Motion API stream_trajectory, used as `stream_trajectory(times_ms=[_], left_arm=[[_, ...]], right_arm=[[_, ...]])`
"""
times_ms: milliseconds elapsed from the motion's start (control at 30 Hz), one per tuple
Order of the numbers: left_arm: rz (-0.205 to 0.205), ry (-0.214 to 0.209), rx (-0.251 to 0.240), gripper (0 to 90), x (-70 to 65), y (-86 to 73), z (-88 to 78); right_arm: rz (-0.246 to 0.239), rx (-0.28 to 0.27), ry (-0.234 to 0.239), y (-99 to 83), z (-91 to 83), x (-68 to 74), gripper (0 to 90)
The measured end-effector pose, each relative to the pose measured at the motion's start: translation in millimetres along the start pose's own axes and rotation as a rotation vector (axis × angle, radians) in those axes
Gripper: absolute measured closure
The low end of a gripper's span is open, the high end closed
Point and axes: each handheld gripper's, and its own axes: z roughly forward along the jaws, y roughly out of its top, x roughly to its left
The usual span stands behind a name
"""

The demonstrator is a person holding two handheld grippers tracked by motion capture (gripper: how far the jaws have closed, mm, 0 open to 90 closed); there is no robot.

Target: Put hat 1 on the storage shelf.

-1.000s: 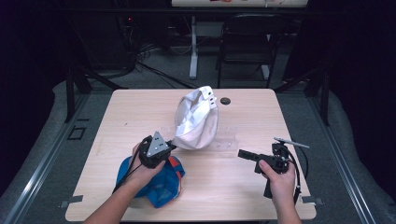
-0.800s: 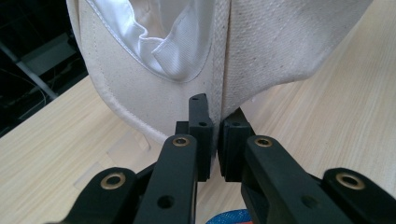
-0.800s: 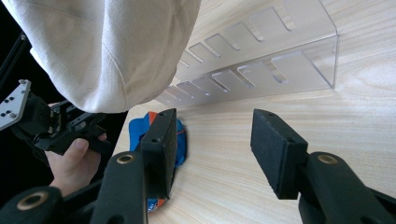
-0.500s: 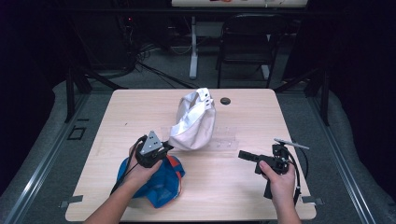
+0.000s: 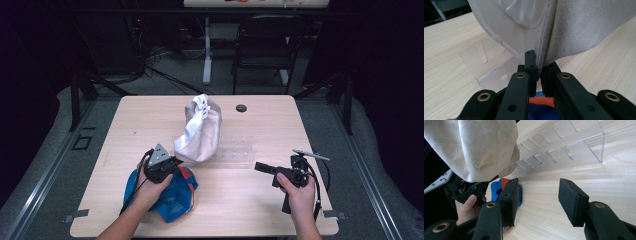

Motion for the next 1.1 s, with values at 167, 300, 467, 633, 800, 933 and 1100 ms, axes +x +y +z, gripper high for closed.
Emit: stream_trajectory(times_ms=[167, 300, 467, 633, 800, 933, 1100], left_arm=[[-0.031, -0.004, 0.030, 85.4, 0.3, -0.8, 2.2], [-0.100, -0.015, 0.019, 85.5, 6.0, -1.0, 0.4], [-0.096, -0.018, 0.060, 85.6, 7.9, 0.5, 6.4], [-0.039, 0.002, 0.080, 85.5, 1.4, 1.9, 7.2], [-0.031, 0.023, 0.080, 83.7, -2.4, 0.6, 6.3], [-0.018, 0.034, 0.081, 76.0, -5.9, -0.2, 1.8], [-0.006, 0.049, 0.082, 61.9, -10.3, -2.1, -12.8]], right_arm=[[-0.001, 0.007, -0.002, -1.0, 2.3, 0.9, 50.7], [-0.007, 0.020, -0.001, -1.6, 3.0, 0.8, 50.6], [-0.002, 0.020, -0.003, -1.5, 3.0, -1.0, 50.6], [0.000, 0.024, -0.004, -2.8, 5.1, -0.9, 50.6], [-0.011, 0.036, -0.009, -4.2, 6.6, -0.6, 50.5], [-0.021, 0.044, -0.022, -5.4, 8.5, -0.9, 50.5], [-0.052, 0.043, -0.054, -8.3, 12.2, -1.1, 50.5]])
